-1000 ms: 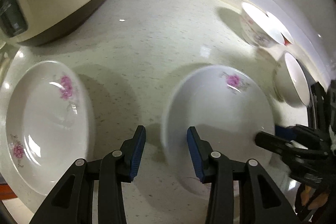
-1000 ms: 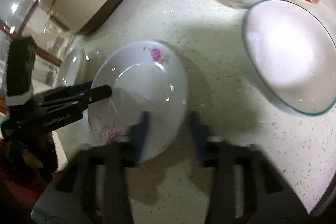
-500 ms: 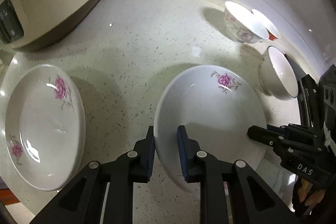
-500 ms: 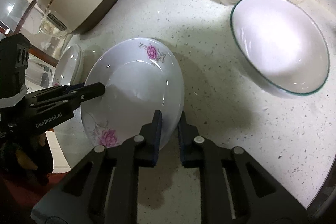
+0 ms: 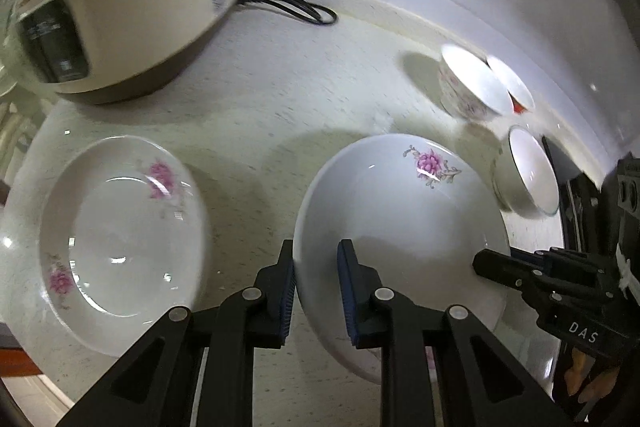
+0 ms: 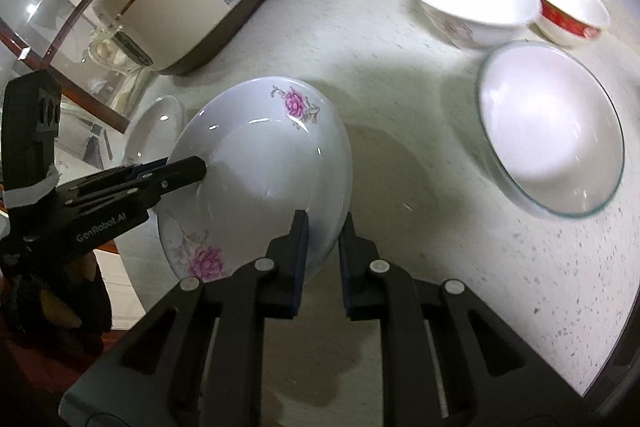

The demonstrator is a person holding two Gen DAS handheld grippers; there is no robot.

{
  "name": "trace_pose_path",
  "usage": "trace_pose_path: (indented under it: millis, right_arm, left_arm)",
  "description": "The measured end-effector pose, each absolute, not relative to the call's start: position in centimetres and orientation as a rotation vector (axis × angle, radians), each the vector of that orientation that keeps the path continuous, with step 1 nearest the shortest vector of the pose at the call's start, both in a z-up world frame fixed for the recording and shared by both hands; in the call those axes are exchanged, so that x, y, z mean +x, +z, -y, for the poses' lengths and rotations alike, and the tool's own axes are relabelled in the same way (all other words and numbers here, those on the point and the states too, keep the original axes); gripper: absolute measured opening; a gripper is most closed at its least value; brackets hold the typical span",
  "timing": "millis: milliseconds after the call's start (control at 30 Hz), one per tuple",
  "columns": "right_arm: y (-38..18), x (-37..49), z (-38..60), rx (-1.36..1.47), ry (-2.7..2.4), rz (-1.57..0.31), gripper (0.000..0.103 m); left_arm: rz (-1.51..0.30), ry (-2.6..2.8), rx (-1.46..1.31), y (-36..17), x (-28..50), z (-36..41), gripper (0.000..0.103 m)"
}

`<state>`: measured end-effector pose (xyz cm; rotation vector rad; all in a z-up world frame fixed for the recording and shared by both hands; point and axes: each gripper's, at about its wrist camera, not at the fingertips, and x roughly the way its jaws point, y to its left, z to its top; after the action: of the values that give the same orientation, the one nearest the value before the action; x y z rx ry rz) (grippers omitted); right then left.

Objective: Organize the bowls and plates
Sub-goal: 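Carry the plate with both grippers over the stacked pink-flower plates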

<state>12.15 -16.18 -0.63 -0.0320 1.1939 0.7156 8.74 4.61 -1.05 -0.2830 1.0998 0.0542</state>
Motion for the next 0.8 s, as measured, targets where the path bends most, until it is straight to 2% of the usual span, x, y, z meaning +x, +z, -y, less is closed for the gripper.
trace_pose_path:
  millis: [333,800]
  right_arm:
    - [1.4,12.3,10.9,-0.075,0.809,-1.150,0.018]
    - [1.9,10.9,2.6,-0.185,0.934,-1.145,0.018]
  left_arm:
    - [-1.009,0.174,-0.368,1.5,6.6,-9.8,0.021]
    - [-0.985,0.331,-0.472,1.4,2.3,-16.7,0.023]
